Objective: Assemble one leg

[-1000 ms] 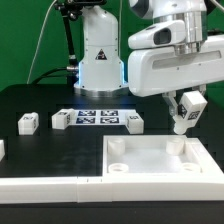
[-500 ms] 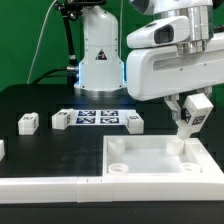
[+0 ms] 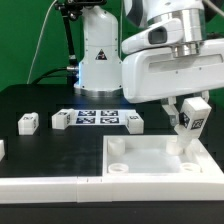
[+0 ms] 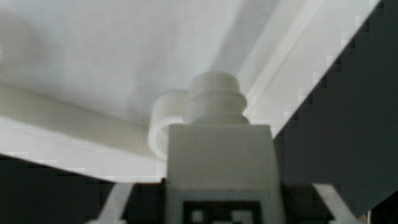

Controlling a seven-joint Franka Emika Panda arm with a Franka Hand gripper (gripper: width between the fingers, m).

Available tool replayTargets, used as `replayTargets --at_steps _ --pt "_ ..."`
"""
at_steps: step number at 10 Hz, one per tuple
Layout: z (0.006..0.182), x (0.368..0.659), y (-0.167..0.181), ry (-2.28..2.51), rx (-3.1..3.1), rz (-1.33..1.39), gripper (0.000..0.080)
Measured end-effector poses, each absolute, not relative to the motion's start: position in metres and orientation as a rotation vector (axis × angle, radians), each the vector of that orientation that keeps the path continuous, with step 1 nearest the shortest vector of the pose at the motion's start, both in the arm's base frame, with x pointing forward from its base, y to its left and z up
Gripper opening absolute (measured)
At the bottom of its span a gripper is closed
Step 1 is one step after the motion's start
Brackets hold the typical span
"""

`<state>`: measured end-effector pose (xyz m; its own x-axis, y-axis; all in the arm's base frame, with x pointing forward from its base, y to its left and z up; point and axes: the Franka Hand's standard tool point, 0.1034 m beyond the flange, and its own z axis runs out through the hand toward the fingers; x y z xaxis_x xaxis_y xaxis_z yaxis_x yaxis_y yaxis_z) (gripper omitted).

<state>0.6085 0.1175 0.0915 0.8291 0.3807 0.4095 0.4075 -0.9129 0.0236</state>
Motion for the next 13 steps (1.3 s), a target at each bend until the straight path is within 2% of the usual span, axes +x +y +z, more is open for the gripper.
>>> replayTargets --at_steps 1,2,3,5,8,13 --pt "0.089 0.613 0.114 -0.632 -2.931 -0.721 0.0288" --pt "0.087 0.614 0.116 -0.641 -2.939 -0.653 0.0288" --pt "0.091 0.623 0.117 -0.639 -2.937 -0.665 0.0288" --pt "0.087 0.632 0.115 -0.634 -2.929 -0.711 0.0288" --pt "0.074 0.631 0.118 -0.627 -2.917 -0.758 0.0288" --pt "0.07 0.629 0.125 -0.635 -2.907 -0.78 0.0288"
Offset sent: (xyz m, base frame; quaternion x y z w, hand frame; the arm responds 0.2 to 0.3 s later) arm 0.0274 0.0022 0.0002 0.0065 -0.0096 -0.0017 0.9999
